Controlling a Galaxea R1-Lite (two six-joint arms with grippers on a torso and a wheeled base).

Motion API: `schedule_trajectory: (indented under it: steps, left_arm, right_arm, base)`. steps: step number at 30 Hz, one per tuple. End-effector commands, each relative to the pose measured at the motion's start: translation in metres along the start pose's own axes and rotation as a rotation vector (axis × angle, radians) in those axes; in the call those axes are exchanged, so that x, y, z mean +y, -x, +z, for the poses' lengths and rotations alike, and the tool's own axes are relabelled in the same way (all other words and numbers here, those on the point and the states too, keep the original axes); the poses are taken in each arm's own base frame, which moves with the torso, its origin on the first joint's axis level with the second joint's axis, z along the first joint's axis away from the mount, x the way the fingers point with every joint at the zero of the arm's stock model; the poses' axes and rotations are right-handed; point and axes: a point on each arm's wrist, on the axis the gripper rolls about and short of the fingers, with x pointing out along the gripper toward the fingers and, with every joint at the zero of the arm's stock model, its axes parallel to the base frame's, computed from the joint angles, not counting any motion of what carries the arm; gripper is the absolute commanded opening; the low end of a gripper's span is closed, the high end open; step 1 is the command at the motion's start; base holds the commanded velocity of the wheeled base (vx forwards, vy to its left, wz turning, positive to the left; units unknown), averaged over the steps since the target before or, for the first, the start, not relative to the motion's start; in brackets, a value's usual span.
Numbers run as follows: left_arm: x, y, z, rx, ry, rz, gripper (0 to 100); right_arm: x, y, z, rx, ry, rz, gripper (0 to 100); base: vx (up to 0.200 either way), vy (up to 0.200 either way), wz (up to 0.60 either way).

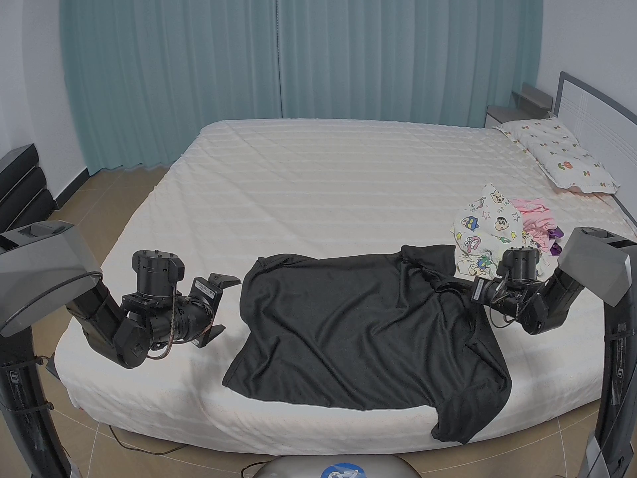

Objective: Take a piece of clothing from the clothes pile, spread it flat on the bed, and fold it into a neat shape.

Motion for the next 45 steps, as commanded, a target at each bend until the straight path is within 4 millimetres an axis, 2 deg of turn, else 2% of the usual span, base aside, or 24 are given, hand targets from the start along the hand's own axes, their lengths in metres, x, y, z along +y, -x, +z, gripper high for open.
schedule_trajectory:
  steps: [1,4,8,13,14,18,20,25,29,34,37,39,42,45]
  left_arm:
    - [0.005,-0.002,-0.001,0.004,0.003,0.015,100]
    - [0.005,-0.002,-0.001,0.005,0.003,0.018,100]
    - [0.006,-0.002,-0.001,0.004,0.004,0.020,100]
    - [0.009,-0.001,-0.002,0.007,0.004,0.030,100]
    - [0.009,-0.001,-0.002,0.007,0.002,0.030,100]
    - [0.011,0.002,-0.004,0.012,-0.020,0.038,100]
    - [0.015,0.003,-0.005,0.017,-0.056,0.052,100]
    - [0.023,0.004,-0.015,0.046,-0.152,0.087,100]
    - [0.031,0.006,-0.020,0.066,-0.234,0.122,100]
    - [0.047,-0.002,-0.027,0.038,-0.347,0.208,100]
    - [0.052,-0.005,-0.034,0.041,-0.370,0.236,100]
    - [0.055,-0.009,-0.046,0.053,-0.395,0.257,100]
    - [0.058,-0.012,-0.051,0.034,-0.439,0.286,100]
    - [0.065,-0.015,-0.054,0.032,-0.497,0.317,100]
  right_arm:
    - [-0.029,0.001,0.007,-0.009,-0.043,-0.012,0]
    - [-0.044,-0.001,0.006,0.000,-0.062,-0.030,0]
    - [-0.055,-0.005,-0.003,0.013,-0.075,-0.051,0]
    - [-0.072,-0.012,-0.003,-0.025,-0.094,-0.068,0]
    - [-0.074,-0.011,-0.004,-0.022,-0.098,-0.069,100]
    - [-0.064,-0.002,0.002,-0.023,-0.179,-0.013,100]
    - [-0.054,0.010,0.015,-0.054,-0.264,0.032,100]
    - [-0.048,0.037,0.020,-0.031,-0.300,0.069,100]
    - [-0.049,0.060,0.013,-0.010,-0.311,0.054,100]
    - [-0.049,0.091,-0.004,-0.025,-0.315,0.061,100]
    - [-0.050,0.097,-0.011,-0.039,-0.311,0.067,100]
    - [-0.053,0.101,-0.025,-0.024,-0.314,0.069,100]
    - [-0.056,0.102,-0.038,-0.012,-0.336,0.066,100]
    - [-0.057,0.103,-0.041,-0.031,-0.355,0.074,100]
  base:
    - [0.000,0.000,0.00]
    - [0.000,0.000,0.00]
    - [0.000,0.000,0.00]
    - [0.000,0.000,0.00]
    - [0.000,0.000,0.00]
    - [0.000,0.000,0.00]
    - [0.000,0.000,0.00]
    - [0.000,0.000,0.00]
    - [0.000,0.000,0.00]
    - [0.000,0.000,0.00]
    - [0.000,0.000,0.00]
    - [0.000,0.000,0.00]
    - [0.000,0.000,0.00]
    - [0.000,0.000,0.00]
